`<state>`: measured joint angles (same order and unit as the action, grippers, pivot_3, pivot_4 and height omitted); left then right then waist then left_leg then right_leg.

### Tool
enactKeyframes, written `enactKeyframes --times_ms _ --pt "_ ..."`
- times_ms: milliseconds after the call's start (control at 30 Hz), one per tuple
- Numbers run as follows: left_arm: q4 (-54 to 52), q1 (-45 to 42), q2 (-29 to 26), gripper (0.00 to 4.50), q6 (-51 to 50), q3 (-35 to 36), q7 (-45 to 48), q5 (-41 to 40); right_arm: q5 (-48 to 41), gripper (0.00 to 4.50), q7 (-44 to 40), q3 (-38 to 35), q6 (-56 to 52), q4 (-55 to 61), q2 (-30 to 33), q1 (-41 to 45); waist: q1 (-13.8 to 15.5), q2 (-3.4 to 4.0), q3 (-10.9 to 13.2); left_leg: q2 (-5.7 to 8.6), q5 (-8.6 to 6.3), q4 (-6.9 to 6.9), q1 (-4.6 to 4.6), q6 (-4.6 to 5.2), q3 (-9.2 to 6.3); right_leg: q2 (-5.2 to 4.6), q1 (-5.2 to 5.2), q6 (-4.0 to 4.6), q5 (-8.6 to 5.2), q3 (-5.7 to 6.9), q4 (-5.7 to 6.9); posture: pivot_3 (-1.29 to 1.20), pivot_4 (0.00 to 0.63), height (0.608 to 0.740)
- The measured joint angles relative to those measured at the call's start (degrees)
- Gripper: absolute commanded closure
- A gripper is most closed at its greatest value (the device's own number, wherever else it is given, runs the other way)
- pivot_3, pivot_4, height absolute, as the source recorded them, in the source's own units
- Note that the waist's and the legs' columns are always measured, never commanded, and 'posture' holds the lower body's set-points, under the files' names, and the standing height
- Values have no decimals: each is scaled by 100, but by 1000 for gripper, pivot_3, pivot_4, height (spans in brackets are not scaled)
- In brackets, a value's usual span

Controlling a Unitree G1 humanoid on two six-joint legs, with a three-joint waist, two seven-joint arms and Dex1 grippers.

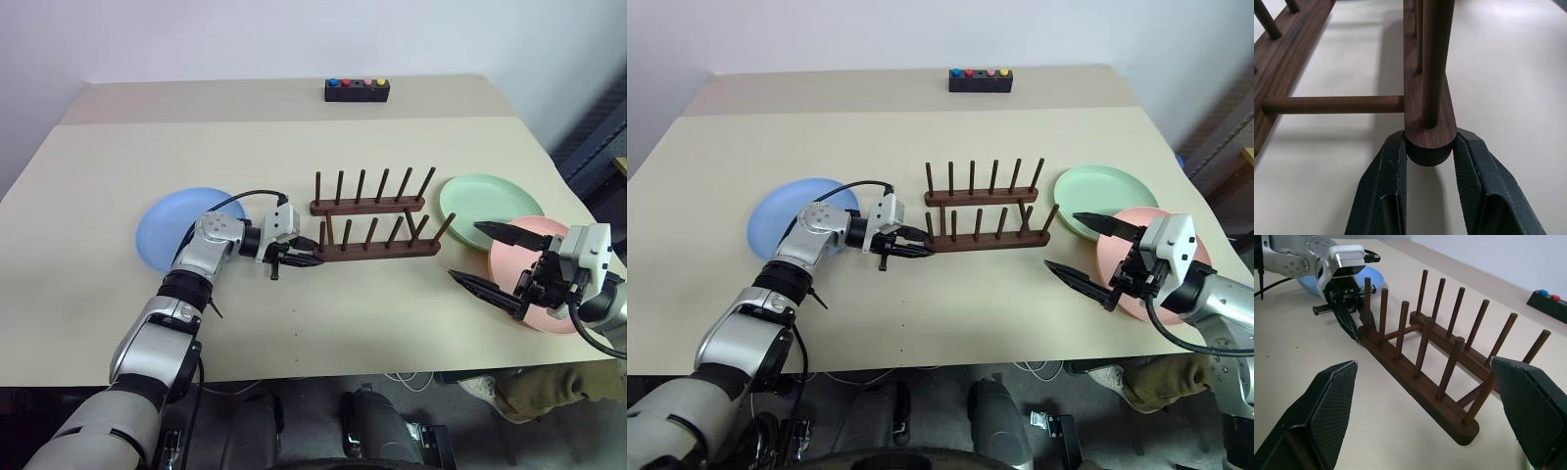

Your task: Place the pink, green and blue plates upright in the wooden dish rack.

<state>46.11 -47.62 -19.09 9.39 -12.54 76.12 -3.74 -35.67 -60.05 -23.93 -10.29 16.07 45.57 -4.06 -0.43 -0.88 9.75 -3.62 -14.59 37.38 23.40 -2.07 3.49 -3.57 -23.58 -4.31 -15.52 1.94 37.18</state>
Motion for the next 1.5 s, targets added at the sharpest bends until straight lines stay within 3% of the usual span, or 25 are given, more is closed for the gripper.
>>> enactKeyframes --times_ms 100,133,200,333,600,800,933,1033,1133,1233,1367,1400,1500 --pt "2 16 17 3711 -10 -5 -98 45 49 0 13 8 8 0 -6 15 1 0 0 0 0 0 0 0 0 0 0 0 0 0 0 0 150 740" --pt "4 26 25 2684 -21 -8 -140 73 63 0 18 18 12 -1 -12 20 0 0 0 0 0 0 0 0 0 0 0 0 0 0 0 0 150 740" --pt "5 37 66 1940 -24 -5 -226 75 77 0 26 50 24 -2 -19 45 2 0 0 0 0 1 0 0 0 0 1 0 0 0 1 0 150 740" --pt "4 37 102 22 -25 -5 -312 76 110 0 37 56 42 -3 -23 109 -1 0 0 0 0 2 0 0 0 0 1 0 0 0 1 0 150 740" --pt "-594 100 -17 22 -823 197 -156 -265 100 0 204 135 -64 0 -147 192 -15 0 0 -1 0 2 0 0 -2 1 1 0 0 0 3 0 150 740" --pt "-2127 161 -618 22 -2049 617 -196 -816 92 0 570 458 -206 126 -487 355 -17 2 -1 -2 0 3 -3 0 -2 0 3 0 0 -2 6 0 150 740" --pt "-2883 603 -1411 22 -2081 513 80 -731 107 0 570 552 -225 138 -486 490 -27 4 -2 -2 0 -3 -12 0 -2 3 4 0 0 -9 7 0 150 740" --pt "-3226 916 -1483 22 -2543 526 99 -950 96 0 570 576 -300 100 -486 578 21 2 -1 -1 0 8 -6 0 -4 1 7 0 0 -8 6 0 150 740" --pt "-3805 1012 -1429 806 -3229 705 -249 -1311 41 0 599 581 -426 130 -534 541 92 -1 0 -1 -4 13 -1 5 -4 0 6 0 0 -9 3 0 150 740" --pt "-4583 1185 -1440 2266 -3997 1019 -623 -1784 -19 0 697 584 -534 169 -663 398 106 0 -1 -1 -6 12 -3 9 -4 0 8 0 0 -11 2 0 150 740" --pt "-5526 2009 -1227 4293 -4621 1094 -1302 -2058 -63 1782 902 581 -600 277 -912 77 86 3 -2 -2 -6 10 -10 9 -3 1 9 0 0 -16 7 0 150 740" --pt "-5691 2196 -1117 4500 -4718 1046 -1463 -2082 -58 2315 944 595 -598 303 -977 -8 94 3 -2 -2 -6 11 -10 9 -4 2 10 0 0 -16 7 0 150 740" --pt "-6020 2444 -949 4500 -4918 901 -1857 -2155 102 3802 1094 714 -545 324 -1116 -82 96 3 -2 -1 -6 18 -9 9 -3 2 11 1 0 -16 8 0 150 740"
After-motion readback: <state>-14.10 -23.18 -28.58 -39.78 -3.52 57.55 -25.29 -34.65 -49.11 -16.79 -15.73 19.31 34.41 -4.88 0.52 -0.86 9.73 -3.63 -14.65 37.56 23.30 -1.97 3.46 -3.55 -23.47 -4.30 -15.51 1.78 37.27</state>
